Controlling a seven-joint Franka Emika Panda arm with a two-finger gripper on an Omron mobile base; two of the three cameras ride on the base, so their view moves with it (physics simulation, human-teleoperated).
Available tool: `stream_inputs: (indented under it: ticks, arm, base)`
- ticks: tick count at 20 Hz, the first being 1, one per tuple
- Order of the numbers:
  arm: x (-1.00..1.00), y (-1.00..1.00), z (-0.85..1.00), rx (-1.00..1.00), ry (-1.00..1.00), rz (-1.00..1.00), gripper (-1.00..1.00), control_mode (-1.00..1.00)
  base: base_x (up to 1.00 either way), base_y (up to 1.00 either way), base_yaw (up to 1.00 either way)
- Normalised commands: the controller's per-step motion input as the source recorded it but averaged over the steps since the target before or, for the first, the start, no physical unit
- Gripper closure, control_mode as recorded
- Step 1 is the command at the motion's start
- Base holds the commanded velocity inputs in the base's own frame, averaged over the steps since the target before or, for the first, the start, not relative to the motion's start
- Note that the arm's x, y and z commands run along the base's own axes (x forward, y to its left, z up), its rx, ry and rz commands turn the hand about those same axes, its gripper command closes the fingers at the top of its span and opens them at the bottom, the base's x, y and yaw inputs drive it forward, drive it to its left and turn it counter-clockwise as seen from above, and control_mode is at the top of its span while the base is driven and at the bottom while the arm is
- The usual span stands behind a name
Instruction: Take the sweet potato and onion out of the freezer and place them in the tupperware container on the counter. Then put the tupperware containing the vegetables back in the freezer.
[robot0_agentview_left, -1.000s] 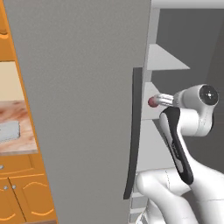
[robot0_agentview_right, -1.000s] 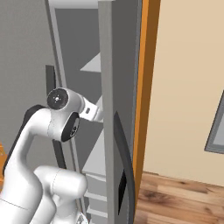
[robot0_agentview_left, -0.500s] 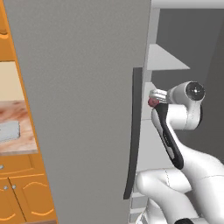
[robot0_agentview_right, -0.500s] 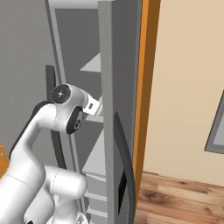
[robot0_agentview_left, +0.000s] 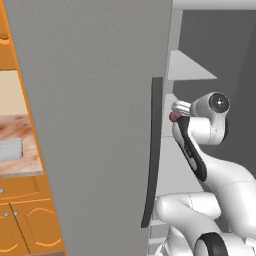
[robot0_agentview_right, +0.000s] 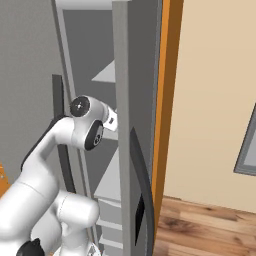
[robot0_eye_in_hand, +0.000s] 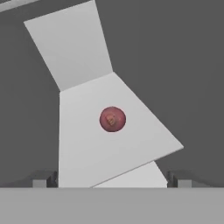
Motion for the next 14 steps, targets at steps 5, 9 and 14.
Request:
stream_inputs:
  ticks: [5,9,14]
  arm:
    - [0.36,-0.08,-0.19,0.0,0.01,0.0,-1.0,-1.0]
    - [0.4,-0.06,-0.22,0.0,0.03,0.0,-1.0,-1.0]
    - [0.37,-0.12,-0.15,0.0,0.04,0.0,-1.0,-1.0]
  base:
    - [0.0,0.0,0.0]
    - [0.0,0.0,0.0]
    - [0.0,0.0,0.0]
